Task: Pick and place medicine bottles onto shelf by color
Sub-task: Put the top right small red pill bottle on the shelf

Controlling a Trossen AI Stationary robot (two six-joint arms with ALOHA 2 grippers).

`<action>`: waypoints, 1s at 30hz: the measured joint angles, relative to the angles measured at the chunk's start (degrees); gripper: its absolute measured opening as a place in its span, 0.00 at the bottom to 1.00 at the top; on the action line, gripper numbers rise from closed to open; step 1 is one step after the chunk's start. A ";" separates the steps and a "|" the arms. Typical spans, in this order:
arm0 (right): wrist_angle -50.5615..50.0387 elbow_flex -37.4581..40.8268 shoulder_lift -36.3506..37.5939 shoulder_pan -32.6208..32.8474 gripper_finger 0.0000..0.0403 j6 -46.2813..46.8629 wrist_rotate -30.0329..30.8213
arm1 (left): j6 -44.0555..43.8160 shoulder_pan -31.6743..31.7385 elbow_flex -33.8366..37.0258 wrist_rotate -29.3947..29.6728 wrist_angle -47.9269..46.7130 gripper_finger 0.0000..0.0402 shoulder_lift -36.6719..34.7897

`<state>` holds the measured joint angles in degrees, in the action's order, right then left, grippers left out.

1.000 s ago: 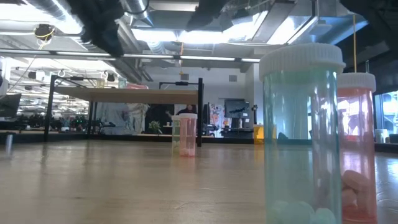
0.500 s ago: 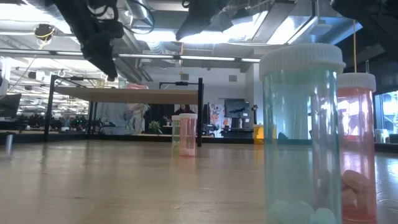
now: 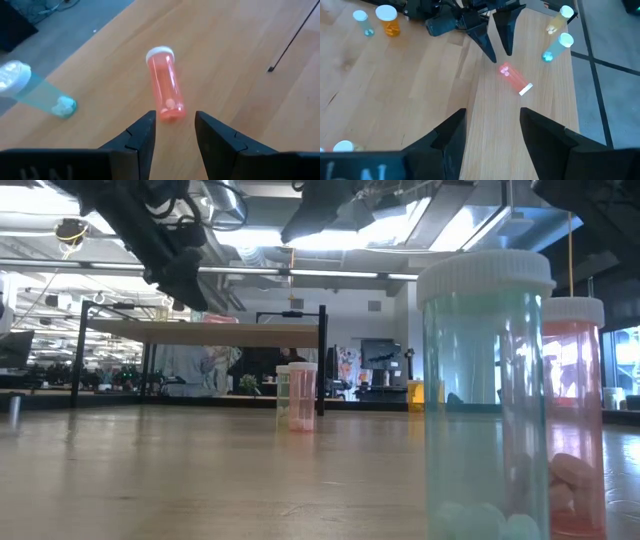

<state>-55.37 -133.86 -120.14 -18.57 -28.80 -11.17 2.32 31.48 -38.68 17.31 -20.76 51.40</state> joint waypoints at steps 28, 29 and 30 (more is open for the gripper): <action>14.62 0.00 -7.78 -0.44 0.46 -0.02 -3.04 | -6.66 -0.05 -5.31 -2.23 -14.93 0.33 -10.75; 14.57 0.00 -7.78 -0.40 0.46 -0.02 -2.98 | -6.70 -0.12 -5.33 -2.55 -14.61 0.33 -10.83; 14.53 0.00 -7.78 -0.35 0.46 -0.02 -2.99 | -6.68 -0.23 -5.37 -3.17 -14.57 0.33 -10.86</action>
<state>-40.84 -133.86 -127.92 -18.92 -28.82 -14.16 -4.36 31.26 -44.05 14.15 -35.33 40.53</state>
